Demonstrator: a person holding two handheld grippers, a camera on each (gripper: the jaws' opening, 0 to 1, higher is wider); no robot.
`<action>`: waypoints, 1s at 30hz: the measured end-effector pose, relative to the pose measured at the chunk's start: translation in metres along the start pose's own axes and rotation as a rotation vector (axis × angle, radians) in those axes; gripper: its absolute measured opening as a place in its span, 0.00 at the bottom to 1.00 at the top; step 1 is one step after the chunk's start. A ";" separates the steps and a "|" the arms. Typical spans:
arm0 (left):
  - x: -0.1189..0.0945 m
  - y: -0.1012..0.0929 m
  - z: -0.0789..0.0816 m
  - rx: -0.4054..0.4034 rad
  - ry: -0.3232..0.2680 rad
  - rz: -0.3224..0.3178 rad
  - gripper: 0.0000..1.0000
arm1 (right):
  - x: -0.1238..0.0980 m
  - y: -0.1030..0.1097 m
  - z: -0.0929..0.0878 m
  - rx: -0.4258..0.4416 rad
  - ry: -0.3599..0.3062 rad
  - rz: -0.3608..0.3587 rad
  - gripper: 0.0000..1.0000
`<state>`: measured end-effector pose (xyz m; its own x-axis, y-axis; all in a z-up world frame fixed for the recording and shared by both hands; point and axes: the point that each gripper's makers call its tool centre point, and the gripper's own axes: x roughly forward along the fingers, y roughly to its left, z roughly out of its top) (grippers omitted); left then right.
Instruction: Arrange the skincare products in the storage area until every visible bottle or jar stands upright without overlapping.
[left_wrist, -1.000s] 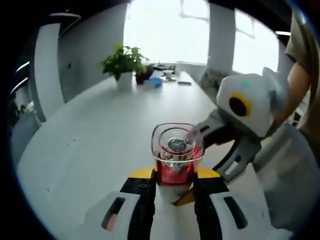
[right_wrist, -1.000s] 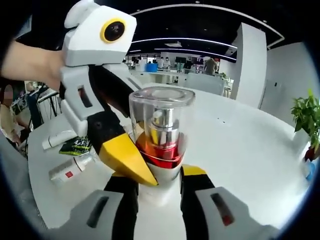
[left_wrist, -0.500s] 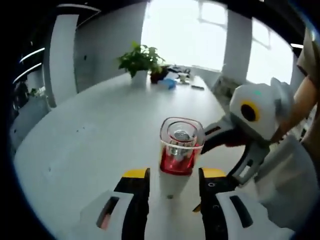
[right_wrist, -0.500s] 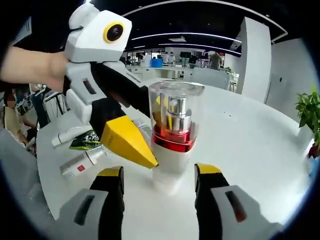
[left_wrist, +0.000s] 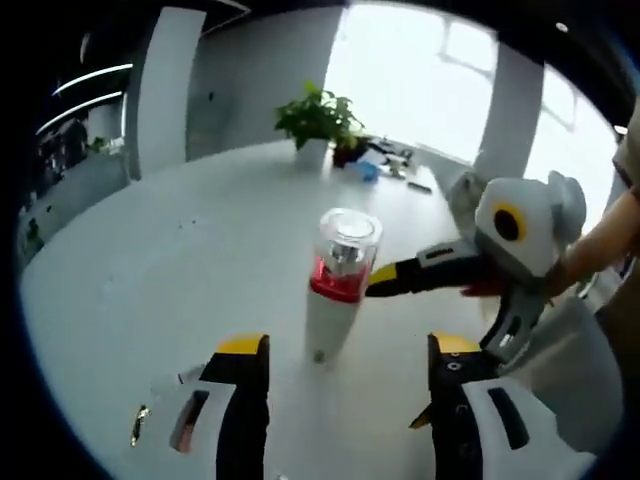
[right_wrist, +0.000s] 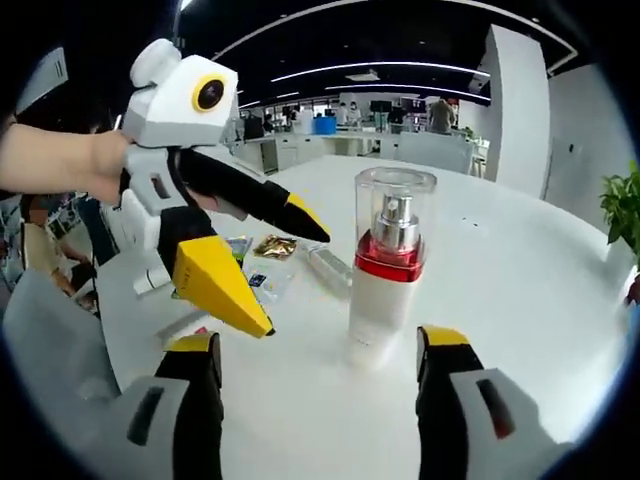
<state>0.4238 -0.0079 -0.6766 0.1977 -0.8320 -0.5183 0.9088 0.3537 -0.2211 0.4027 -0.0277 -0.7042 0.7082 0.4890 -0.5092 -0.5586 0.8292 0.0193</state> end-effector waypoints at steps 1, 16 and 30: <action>-0.003 0.000 -0.002 -0.012 -0.002 0.007 0.65 | -0.002 0.001 0.000 0.001 -0.002 0.002 0.83; -0.047 -0.007 -0.037 -0.133 -0.013 0.107 0.87 | -0.023 0.019 -0.009 0.021 -0.005 0.021 0.92; -0.085 -0.021 -0.059 -0.201 -0.045 0.175 0.93 | -0.046 0.032 -0.010 0.011 -0.023 0.037 0.99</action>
<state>0.3666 0.0806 -0.6763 0.3653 -0.7675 -0.5268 0.7694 0.5675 -0.2932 0.3480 -0.0267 -0.6890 0.6966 0.5257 -0.4882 -0.5804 0.8129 0.0472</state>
